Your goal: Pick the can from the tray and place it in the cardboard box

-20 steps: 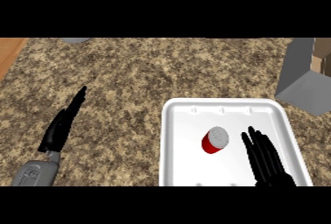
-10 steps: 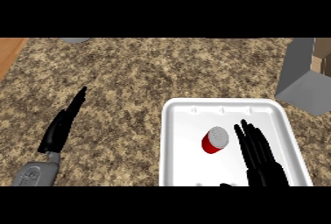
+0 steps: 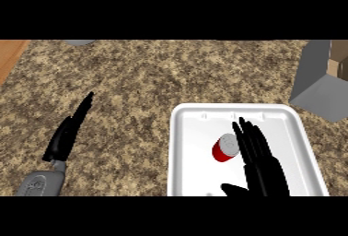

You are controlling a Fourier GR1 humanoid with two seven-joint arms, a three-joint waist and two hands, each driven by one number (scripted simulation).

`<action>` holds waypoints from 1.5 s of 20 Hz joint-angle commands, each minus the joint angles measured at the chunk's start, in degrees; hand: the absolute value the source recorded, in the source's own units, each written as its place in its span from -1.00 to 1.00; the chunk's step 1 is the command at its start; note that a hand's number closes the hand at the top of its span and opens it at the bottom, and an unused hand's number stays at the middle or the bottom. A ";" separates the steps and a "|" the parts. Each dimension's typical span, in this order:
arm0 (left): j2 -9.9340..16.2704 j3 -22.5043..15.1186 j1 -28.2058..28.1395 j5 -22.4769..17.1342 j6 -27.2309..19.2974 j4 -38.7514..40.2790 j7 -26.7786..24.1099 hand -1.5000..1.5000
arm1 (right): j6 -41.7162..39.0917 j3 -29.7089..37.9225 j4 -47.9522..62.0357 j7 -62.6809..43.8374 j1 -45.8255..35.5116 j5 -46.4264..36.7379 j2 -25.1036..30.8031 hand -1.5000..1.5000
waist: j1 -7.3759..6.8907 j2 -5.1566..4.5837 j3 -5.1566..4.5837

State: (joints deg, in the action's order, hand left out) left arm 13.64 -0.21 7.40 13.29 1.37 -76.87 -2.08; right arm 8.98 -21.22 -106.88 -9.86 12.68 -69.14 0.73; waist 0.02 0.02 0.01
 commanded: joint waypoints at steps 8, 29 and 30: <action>-2.12 0.91 0.13 2.02 0.34 0.89 -1.43 0.00 | 5.90 3.79 17.09 2.21 -10.38 3.85 -0.69 -1.00 | -0.19 -0.04 0.01; -2.50 2.39 -1.29 3.27 1.54 -0.15 -1.21 0.00 | 20.51 0.57 8.58 -1.40 -6.08 -11.34 0.77 1.00 | 0.14 0.07 -0.01; -0.84 4.05 -1.27 1.85 2.97 -0.45 -2.18 0.00 | 24.60 -1.02 12.01 -3.30 -6.59 -13.79 -0.68 1.00 | 0.03 0.05 -0.01</action>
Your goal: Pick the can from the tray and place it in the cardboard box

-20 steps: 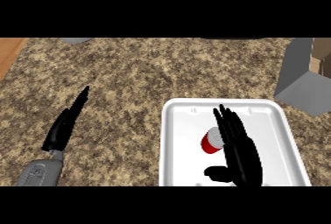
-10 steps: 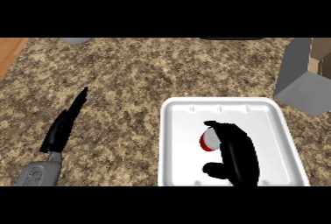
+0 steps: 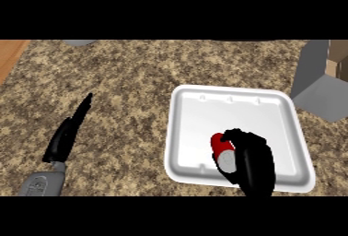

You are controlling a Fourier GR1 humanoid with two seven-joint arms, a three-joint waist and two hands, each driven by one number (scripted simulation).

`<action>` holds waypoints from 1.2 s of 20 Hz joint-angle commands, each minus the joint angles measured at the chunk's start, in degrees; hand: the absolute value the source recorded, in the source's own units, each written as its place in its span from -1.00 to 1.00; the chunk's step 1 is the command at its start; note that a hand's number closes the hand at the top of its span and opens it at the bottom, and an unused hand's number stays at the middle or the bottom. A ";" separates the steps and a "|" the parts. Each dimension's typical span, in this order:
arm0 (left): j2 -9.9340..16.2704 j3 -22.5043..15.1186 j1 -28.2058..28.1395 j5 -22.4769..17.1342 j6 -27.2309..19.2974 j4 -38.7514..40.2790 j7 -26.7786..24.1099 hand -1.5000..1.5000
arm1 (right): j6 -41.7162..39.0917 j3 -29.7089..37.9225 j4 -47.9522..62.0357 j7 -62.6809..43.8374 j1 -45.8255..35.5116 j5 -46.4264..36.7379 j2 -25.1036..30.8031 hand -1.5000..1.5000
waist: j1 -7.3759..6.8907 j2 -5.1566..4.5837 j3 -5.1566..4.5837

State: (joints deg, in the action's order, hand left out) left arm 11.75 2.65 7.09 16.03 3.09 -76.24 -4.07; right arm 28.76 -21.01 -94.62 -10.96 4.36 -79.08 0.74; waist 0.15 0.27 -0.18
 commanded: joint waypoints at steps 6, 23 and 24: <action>-0.38 -1.07 1.82 0.87 0.49 -0.94 0.64 0.00 | -20.81 12.60 8.57 -11.96 -17.00 -2.47 0.25 1.00 | -2.35 -1.19 0.01; -2.59 -0.61 2.41 1.83 -1.91 2.33 0.53 0.00 | -44.62 27.24 29.74 -30.94 -62.28 -6.34 9.69 1.00 | -0.50 -0.37 0.12; 0.08 0.45 1.54 0.90 0.51 2.53 -1.04 0.00 | -42.53 28.90 32.27 -31.17 -63.98 -6.25 10.91 1.00 | -0.89 -0.47 0.13</action>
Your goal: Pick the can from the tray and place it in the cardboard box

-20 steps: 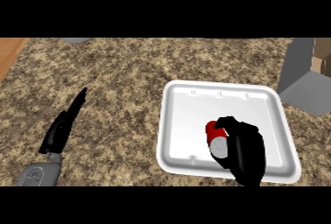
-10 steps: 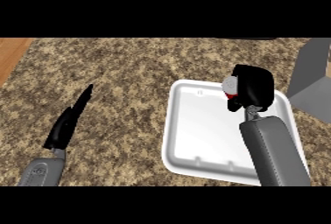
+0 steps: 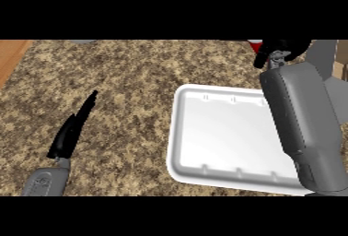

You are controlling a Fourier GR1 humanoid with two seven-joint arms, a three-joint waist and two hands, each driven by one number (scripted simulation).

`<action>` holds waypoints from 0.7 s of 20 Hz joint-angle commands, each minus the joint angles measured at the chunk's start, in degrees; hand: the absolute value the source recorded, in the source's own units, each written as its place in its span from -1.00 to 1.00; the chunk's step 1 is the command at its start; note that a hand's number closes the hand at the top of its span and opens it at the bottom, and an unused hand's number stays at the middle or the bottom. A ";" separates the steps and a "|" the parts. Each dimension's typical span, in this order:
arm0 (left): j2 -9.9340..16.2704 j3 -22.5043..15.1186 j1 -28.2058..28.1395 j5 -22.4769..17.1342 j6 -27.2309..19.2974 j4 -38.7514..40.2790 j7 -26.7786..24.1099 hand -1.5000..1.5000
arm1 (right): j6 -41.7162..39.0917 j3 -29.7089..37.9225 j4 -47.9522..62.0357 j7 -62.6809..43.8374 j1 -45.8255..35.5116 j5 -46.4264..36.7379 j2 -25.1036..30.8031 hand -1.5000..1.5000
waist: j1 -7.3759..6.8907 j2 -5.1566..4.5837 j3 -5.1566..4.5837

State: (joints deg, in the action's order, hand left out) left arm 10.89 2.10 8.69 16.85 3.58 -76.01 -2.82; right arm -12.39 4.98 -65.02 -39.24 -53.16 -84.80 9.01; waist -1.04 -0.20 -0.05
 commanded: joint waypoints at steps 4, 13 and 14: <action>0.87 2.02 0.36 -0.61 -0.20 0.53 -0.13 0.00 | -3.31 4.47 -1.83 -3.49 -5.05 0.03 6.41 1.00 | 0.97 0.27 0.03; 0.62 1.15 -0.01 0.22 0.39 1.92 -2.41 0.00 | -2.23 12.89 3.30 -0.13 -5.58 3.75 17.79 1.00 | 0.66 0.02 0.04; -2.35 -1.89 -3.28 1.56 -1.18 -5.64 2.73 0.00 | -0.64 12.00 2.75 -1.63 -2.45 3.28 15.73 1.00 | 0.41 0.21 0.08</action>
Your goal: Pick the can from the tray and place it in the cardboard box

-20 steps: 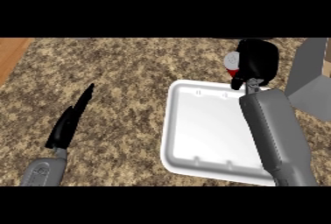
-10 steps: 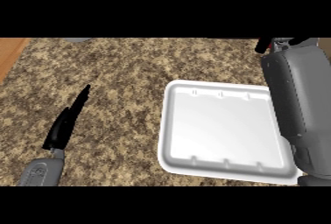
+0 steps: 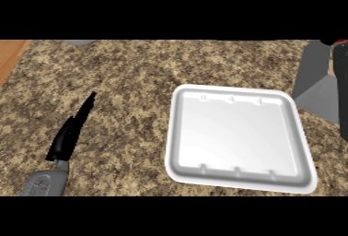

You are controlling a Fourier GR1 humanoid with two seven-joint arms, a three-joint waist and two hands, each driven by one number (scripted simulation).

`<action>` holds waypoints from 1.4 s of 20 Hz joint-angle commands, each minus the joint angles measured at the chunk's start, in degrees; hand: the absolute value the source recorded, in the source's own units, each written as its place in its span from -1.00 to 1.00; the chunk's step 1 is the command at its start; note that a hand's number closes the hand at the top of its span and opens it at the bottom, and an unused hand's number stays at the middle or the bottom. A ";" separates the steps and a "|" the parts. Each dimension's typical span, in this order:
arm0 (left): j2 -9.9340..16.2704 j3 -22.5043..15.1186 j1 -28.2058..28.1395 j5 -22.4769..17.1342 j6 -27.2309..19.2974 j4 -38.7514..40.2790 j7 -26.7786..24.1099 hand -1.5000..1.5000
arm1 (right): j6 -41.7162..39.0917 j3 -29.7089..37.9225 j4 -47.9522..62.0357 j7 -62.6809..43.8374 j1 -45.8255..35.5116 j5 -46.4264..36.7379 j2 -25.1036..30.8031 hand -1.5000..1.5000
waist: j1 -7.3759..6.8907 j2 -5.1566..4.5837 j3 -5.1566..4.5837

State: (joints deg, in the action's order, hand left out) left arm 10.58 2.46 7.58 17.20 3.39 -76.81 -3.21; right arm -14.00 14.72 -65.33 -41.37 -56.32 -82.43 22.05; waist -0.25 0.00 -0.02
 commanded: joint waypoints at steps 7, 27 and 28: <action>-0.84 -0.58 -1.16 0.95 -0.34 0.02 -0.46 0.00 | 3.38 5.61 11.24 5.55 4.19 3.13 9.04 1.00 | -0.29 -0.16 0.02; 0.54 0.75 1.59 -0.62 2.02 -1.68 2.91 0.00 | 25.63 28.10 24.43 33.27 3.69 31.72 6.13 -1.00 | -0.91 -0.34 0.14; -0.50 -1.02 0.01 1.00 0.92 -3.19 2.58 0.00 | 26.49 29.87 25.72 34.59 4.57 33.61 6.40 -1.00 | -1.00 -0.34 0.16</action>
State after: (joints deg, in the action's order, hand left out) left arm 10.57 2.59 8.71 17.14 4.73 -78.26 -1.46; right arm 9.05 40.17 -41.32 -11.19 -51.48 -54.62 28.37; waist -1.27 -0.42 0.15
